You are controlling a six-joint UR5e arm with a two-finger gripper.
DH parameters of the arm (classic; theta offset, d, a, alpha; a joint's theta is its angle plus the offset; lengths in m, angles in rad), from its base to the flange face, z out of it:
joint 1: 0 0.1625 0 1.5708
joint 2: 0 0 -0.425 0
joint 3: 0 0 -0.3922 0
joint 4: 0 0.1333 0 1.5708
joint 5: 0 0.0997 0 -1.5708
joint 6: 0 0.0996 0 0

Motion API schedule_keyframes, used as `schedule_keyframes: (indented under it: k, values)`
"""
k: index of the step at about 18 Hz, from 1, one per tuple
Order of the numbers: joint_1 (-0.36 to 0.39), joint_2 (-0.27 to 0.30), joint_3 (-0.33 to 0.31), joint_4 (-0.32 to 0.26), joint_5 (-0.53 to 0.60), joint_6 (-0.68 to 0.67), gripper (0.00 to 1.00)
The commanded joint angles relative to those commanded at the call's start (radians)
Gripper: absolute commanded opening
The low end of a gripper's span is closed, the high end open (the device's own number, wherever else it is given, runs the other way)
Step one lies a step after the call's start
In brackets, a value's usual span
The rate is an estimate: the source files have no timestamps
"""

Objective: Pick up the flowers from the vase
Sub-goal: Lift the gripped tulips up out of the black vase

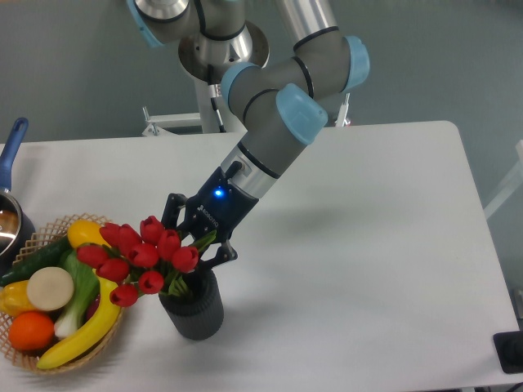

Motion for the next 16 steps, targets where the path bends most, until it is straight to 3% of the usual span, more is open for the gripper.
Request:
schedule_keyframes:
  k: [4,16]
  values:
    - [0.044,0.026,0.003,0.000,-0.090,-0.040,0.39]
    - [0.078,0.078,0.005,0.000,-0.161,-0.135,0.39]
